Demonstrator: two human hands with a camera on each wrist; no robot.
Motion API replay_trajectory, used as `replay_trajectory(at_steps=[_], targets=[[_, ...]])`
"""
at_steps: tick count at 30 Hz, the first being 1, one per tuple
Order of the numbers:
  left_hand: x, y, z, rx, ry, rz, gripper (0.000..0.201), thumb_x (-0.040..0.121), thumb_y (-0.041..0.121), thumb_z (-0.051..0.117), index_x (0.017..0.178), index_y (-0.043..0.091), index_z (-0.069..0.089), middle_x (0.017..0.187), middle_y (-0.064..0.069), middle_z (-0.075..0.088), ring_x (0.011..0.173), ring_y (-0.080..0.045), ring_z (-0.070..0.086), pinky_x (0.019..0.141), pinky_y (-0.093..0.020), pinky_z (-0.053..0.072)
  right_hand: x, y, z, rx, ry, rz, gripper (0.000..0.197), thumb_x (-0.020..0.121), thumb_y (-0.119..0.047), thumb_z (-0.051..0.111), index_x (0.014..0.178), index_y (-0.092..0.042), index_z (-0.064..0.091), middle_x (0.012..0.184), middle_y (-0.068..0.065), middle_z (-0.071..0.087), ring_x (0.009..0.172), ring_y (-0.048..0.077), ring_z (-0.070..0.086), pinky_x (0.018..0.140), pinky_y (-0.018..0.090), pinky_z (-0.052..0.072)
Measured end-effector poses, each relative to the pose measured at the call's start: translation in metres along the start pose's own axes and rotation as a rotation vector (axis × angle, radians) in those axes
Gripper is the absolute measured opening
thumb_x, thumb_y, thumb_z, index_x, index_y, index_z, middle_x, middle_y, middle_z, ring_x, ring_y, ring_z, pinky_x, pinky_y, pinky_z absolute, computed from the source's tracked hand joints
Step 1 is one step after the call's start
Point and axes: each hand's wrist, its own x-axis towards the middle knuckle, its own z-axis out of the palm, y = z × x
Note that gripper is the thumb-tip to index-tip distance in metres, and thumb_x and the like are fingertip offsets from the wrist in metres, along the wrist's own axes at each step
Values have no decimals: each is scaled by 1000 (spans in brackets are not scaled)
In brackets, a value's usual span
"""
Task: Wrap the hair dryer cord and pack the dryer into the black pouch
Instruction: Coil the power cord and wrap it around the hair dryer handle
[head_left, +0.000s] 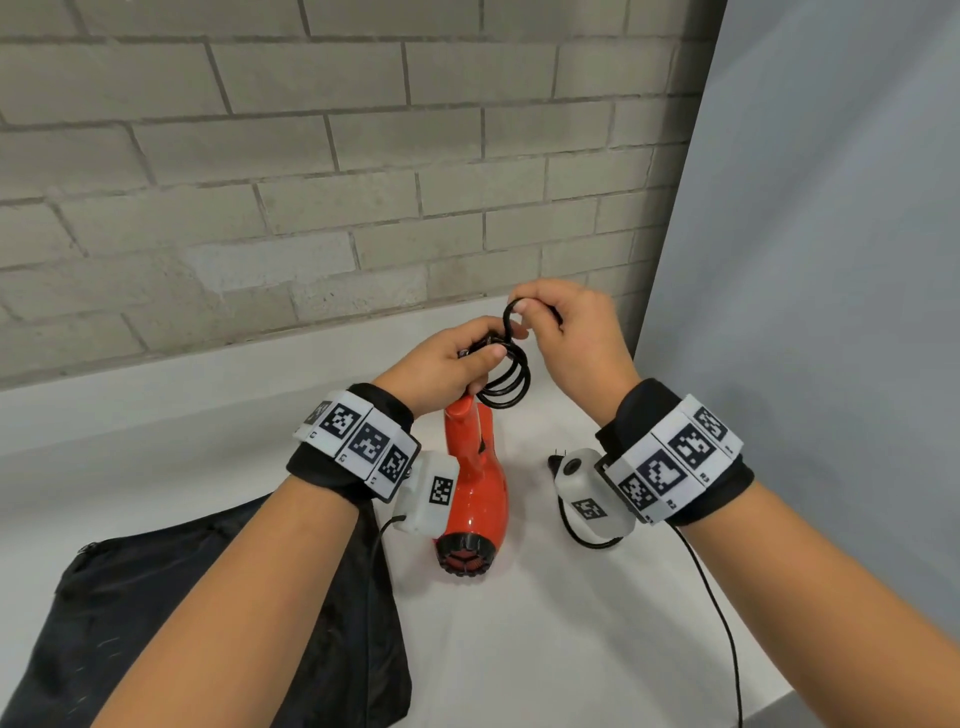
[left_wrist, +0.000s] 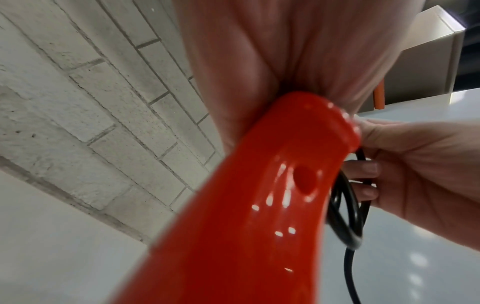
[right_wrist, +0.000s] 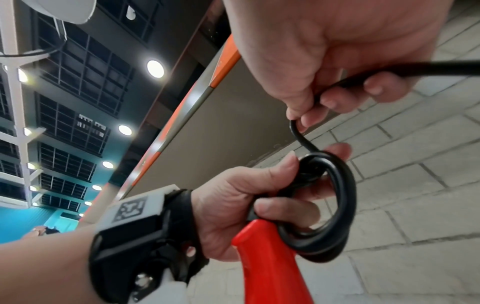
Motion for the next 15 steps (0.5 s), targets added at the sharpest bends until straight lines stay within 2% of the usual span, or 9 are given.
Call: replay_trajectory(at_steps=[2,4,7,9,12,15], targets=[[0,-1,-1,-19,-3,0,20,95,16,40,110,23,51,54,4,36,44,-2,35,44,-15,32,-3,0,-1,43,-39,13,19,90,-3,49,88,-3,68,66,-11,55,61,-12,53,62,0,38],[0,-3,1,-66,40,0,17,95,13,39,103,22,52,49,11,38,41,-1,35,42,-13,31,-4,2,-5,132,-104,64,21,92,-6,47,87,0,67,60,-17,57,54,-8,52,59,6,40],[1,-7,6,-130,168,14,18,95,10,40,93,23,52,40,15,45,38,-1,34,40,-11,29,-8,14,-16,261,-155,173,28,97,-12,38,92,-3,65,62,-7,62,50,-4,52,55,7,40],[2,-9,9,-171,264,26,18,94,8,40,90,21,52,42,18,51,37,-1,33,39,-10,28,-15,33,-22,238,-155,260,30,98,-14,37,88,-11,65,59,-9,64,52,-2,54,57,7,42],[2,-11,11,-219,326,20,16,94,8,41,90,20,52,44,20,53,36,0,32,39,-10,28,-33,71,-26,55,-276,418,26,95,-11,41,86,-18,64,68,-9,64,62,9,54,66,17,45],[2,-10,12,-233,320,22,18,94,9,41,89,22,52,45,20,53,37,0,31,40,-10,28,-53,107,-20,-187,-526,438,28,90,0,44,91,-16,66,90,4,66,88,20,60,78,21,46]])
